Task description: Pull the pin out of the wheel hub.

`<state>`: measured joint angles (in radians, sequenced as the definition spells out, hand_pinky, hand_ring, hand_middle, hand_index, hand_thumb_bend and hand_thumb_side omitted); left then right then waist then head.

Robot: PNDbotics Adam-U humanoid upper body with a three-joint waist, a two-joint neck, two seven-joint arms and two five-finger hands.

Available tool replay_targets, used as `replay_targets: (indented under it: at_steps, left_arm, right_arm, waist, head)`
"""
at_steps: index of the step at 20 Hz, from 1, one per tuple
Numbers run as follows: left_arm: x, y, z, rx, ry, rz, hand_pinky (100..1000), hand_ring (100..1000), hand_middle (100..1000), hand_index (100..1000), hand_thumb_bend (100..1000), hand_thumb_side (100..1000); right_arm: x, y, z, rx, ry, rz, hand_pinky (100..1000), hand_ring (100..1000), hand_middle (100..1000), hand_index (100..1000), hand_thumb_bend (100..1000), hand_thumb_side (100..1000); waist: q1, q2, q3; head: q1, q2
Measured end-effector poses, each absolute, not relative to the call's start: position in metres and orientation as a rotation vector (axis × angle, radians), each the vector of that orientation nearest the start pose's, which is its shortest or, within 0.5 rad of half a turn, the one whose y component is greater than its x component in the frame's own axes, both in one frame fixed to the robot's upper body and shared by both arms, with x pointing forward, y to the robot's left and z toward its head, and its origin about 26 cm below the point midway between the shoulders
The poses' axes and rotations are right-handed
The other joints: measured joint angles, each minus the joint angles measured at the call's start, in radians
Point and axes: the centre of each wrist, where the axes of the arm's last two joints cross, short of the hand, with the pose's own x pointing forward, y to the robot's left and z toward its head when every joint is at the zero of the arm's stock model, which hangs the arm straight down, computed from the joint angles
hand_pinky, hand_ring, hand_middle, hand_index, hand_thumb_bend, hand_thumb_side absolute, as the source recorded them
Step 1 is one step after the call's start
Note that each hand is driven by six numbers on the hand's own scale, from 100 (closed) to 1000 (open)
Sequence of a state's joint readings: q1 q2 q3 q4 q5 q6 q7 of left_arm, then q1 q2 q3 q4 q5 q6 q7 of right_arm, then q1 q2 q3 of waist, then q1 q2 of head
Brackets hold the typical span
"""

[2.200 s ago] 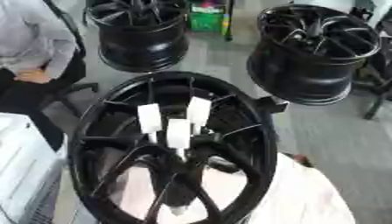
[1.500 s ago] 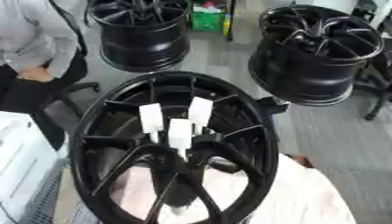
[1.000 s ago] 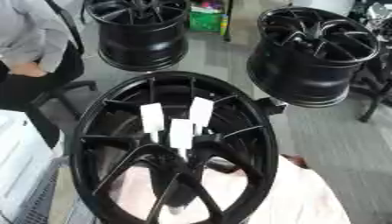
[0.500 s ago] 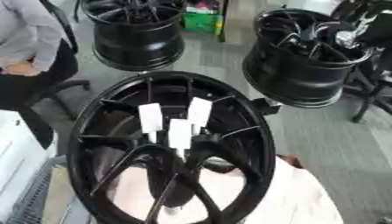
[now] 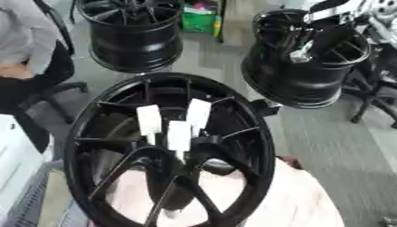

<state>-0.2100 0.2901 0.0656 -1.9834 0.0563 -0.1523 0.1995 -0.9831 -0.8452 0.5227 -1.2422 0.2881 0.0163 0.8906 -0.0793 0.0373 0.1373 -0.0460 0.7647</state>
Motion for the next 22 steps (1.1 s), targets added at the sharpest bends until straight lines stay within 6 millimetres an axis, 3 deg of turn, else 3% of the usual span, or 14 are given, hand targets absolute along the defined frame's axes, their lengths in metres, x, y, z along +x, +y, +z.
replay_targets:
  at_steps: [12, 22]
  left_arm:
    - [0.292, 0.284, 0.173, 0.264, -2.346, 0.019, 759, 822, 649, 851, 104, 701]
    - [0.291, 0.286, 0.173, 0.273, -2.346, 0.037, 760, 823, 650, 851, 103, 702]
  right_arm:
    - [0.460, -0.245, 0.266, -0.343, -1.058, 1.841, 866, 850, 814, 858, 239, 550]
    - [0.460, -0.213, 0.253, -0.339, -1.009, 1.863, 869, 859, 821, 866, 233, 564]
  waist:
    - [-0.002, -0.003, 0.000]
    - [0.001, -0.006, 0.001]
  head:
    - [-0.017, 0.000]
    - [-0.010, 0.000]
